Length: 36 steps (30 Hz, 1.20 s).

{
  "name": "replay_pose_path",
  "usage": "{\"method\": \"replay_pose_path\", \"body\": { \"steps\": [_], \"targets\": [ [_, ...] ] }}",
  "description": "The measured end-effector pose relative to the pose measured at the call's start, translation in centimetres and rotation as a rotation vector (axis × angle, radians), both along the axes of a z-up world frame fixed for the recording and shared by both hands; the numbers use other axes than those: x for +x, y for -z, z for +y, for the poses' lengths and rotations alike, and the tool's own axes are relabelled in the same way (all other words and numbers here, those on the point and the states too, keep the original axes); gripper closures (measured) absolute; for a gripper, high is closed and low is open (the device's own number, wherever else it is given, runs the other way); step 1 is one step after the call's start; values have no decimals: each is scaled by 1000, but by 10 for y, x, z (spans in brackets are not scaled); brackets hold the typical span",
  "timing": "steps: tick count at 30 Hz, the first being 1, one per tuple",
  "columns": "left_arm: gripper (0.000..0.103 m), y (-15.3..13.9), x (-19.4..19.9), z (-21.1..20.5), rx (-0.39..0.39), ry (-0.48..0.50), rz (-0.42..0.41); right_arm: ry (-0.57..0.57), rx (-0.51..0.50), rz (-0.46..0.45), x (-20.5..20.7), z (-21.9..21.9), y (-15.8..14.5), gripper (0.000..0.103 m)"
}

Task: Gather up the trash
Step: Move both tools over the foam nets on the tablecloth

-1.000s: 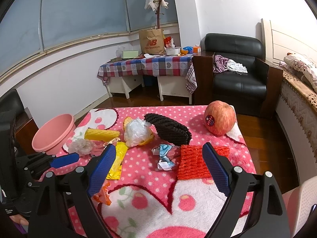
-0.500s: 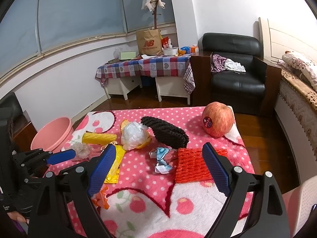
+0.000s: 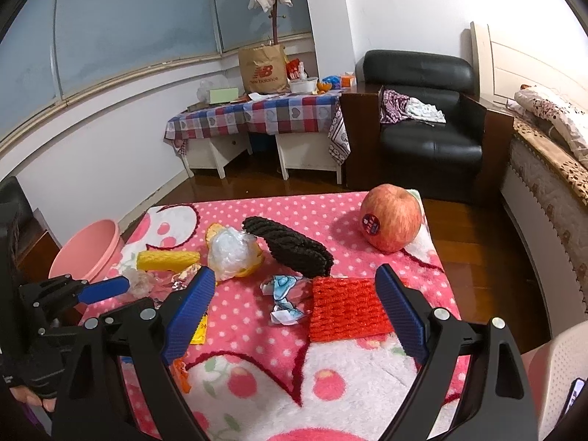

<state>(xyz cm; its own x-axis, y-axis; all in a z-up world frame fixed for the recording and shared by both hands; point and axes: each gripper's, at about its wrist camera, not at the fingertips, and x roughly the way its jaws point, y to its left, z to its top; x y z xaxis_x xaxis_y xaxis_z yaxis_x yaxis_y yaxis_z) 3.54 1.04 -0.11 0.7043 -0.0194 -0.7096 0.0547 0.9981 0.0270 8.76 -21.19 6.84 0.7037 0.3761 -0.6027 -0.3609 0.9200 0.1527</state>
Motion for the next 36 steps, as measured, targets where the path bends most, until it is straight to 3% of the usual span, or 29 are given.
{"method": "replay_pose_path", "body": {
  "steps": [36],
  "targets": [
    [59, 9, 8, 21, -44, -27, 31, -69, -22, 32, -2, 4, 5, 20]
  ]
}}
